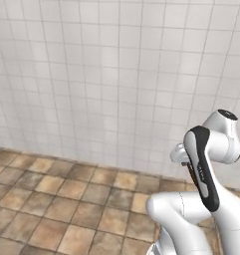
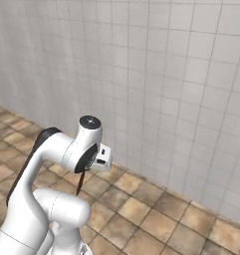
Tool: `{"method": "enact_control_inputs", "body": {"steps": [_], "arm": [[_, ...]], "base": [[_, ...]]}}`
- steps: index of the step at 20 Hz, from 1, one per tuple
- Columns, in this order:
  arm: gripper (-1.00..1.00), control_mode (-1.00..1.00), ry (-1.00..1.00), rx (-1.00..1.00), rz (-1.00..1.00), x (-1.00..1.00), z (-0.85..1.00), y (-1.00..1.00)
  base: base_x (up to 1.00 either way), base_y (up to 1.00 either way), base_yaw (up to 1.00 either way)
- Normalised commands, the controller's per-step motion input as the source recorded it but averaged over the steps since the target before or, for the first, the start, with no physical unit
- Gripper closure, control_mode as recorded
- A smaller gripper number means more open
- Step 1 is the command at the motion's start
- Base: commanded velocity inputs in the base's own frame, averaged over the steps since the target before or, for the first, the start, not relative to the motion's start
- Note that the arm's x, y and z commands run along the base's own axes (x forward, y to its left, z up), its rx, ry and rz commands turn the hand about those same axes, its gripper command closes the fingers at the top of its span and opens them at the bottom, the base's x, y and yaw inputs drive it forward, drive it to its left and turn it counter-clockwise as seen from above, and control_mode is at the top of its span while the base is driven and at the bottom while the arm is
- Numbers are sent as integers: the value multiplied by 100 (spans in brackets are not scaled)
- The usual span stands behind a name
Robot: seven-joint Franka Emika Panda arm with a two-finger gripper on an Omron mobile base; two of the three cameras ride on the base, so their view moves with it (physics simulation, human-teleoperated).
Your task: Take the fork and place it on the left side of the plate. Then take the spoon and place it on the right side of the plate. Make sure they're directly next to the plate.
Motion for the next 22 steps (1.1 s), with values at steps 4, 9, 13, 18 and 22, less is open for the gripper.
{"method": "enact_control_inputs", "body": {"steps": [4,9,13,18,22], "arm": [[100,100,0,0,0,0,0,0],[100,100,0,0,0,0,0,0],[100,100,0,0,0,0,0,0],[100,100,0,0,0,0,0,0],[100,100,0,0,0,0,0,0]], "base": [[77,5,47],[76,5,47],[75,6,48],[77,7,46],[80,9,43]]}}
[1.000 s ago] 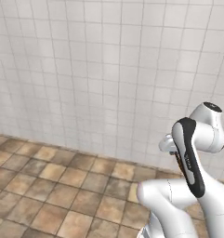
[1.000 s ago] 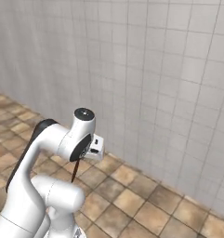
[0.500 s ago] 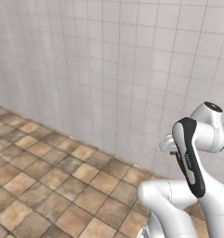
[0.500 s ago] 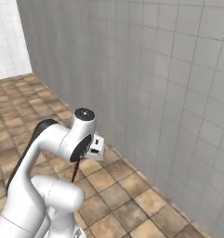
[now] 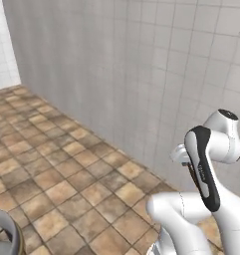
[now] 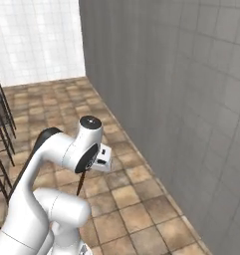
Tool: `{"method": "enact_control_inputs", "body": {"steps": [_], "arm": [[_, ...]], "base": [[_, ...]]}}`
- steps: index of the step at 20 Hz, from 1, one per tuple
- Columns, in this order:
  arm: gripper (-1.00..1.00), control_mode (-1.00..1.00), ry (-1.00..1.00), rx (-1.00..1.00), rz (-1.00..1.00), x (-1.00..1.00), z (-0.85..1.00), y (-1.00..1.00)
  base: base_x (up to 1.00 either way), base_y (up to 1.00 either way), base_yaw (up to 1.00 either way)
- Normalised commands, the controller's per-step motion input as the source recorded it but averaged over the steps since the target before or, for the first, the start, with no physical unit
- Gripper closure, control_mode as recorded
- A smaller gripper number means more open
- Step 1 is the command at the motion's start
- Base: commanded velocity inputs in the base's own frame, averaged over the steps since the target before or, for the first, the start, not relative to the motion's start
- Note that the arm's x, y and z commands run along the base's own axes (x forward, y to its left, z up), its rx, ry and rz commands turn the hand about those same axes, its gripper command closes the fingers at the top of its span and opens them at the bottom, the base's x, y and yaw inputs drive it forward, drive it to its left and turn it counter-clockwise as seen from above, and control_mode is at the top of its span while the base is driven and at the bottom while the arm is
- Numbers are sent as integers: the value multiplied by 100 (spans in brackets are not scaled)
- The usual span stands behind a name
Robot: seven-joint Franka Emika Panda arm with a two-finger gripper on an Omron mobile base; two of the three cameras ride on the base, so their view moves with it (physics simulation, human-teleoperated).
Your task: Take the fork and place it on the left side of the plate. Then take the spoon and place it on the right side of the plate. Make sure they're directly next to the plate.
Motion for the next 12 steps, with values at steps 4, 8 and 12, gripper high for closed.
{"method": "enact_control_inputs", "body": {"steps": [4,8,12], "arm": [[100,100,0,0,0,0,0,0],[100,100,0,0,0,0,0,0],[100,100,0,0,0,0,0,0]], "base": [[82,10,41],[86,11,37],[85,11,38]]}}
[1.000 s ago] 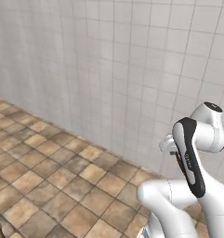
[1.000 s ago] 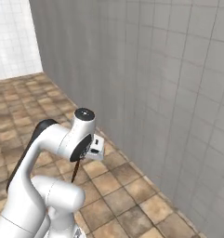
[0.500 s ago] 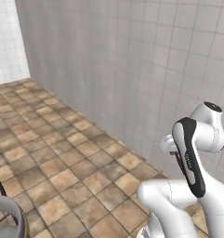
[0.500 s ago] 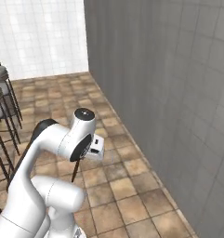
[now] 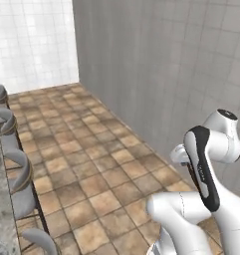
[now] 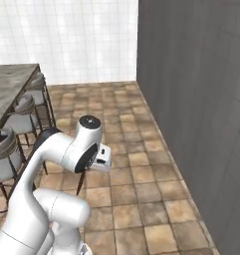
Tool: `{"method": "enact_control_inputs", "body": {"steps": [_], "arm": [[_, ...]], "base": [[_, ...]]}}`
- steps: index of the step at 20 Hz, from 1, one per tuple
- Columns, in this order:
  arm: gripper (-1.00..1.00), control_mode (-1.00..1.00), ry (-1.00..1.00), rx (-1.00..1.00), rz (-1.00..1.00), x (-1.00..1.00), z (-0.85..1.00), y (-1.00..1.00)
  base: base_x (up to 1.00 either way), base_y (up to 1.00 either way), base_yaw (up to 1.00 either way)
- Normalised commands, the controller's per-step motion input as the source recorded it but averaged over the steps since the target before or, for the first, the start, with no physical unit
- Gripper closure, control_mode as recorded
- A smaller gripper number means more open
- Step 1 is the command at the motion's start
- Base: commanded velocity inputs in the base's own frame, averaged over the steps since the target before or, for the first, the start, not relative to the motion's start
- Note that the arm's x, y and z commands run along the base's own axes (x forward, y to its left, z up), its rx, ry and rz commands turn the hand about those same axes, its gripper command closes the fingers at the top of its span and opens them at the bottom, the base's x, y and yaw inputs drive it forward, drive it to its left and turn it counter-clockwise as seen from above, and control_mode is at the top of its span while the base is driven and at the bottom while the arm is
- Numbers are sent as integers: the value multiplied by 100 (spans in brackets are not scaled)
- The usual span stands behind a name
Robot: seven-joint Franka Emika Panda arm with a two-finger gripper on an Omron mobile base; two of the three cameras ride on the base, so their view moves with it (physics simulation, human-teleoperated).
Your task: Take the fork and place it on the left side of the plate. Then take the spoon and place it on the right side of the plate. Make sure they're directly next to the plate.
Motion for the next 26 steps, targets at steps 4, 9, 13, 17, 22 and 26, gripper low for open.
{"method": "enact_control_inputs", "body": {"steps": [4,9,13,17,22,26], "arm": [[100,100,0,0,0,0,0,0],[100,100,0,0,0,0,0,0],[100,100,0,0,0,0,0,0],[100,100,0,0,0,0,0,0],[100,100,0,0,0,0,0,0],[100,100,0,0,0,0,0,0]], "base": [[80,8,43],[76,6,47],[66,3,58],[40,0,79],[27,0,89],[23,1,88]]}}
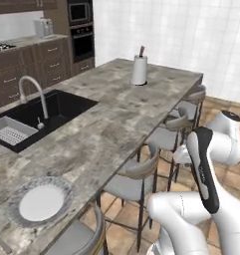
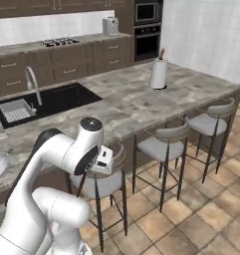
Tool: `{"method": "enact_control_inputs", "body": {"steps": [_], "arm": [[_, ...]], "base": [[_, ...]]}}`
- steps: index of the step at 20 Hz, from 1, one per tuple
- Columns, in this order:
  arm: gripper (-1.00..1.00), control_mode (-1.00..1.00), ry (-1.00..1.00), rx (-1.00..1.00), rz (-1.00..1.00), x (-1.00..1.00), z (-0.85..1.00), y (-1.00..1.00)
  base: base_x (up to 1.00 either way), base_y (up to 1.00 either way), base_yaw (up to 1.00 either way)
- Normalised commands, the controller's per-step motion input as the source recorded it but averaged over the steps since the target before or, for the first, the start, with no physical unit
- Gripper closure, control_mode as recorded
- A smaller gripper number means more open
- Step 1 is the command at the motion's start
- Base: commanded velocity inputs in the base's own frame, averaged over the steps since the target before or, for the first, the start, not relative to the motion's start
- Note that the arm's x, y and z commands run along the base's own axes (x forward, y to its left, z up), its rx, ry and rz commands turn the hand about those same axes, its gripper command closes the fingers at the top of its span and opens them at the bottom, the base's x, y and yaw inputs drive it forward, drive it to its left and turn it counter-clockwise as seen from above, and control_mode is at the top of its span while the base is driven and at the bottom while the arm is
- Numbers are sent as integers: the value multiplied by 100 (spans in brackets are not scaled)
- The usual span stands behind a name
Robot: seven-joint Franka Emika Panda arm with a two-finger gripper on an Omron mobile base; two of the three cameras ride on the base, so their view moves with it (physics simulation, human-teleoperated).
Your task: Take the fork and place it on the left side of the plate. Then take the spoon and place it on the right side of the plate. Make sure they're directly next to the plate.
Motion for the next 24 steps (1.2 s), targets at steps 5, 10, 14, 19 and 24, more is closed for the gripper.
{"method": "enact_control_inputs", "body": {"steps": [5,10,14,19,24], "arm": [[100,100,0,0,0,0,0,0],[100,100,0,0,0,0,0,0],[100,100,0,0,0,0,0,0],[100,100,0,0,0,0,0,0],[100,100,0,0,0,0,0,0]], "base": [[26,5,81],[34,5,76],[27,8,78],[28,14,74],[32,13,50]]}}
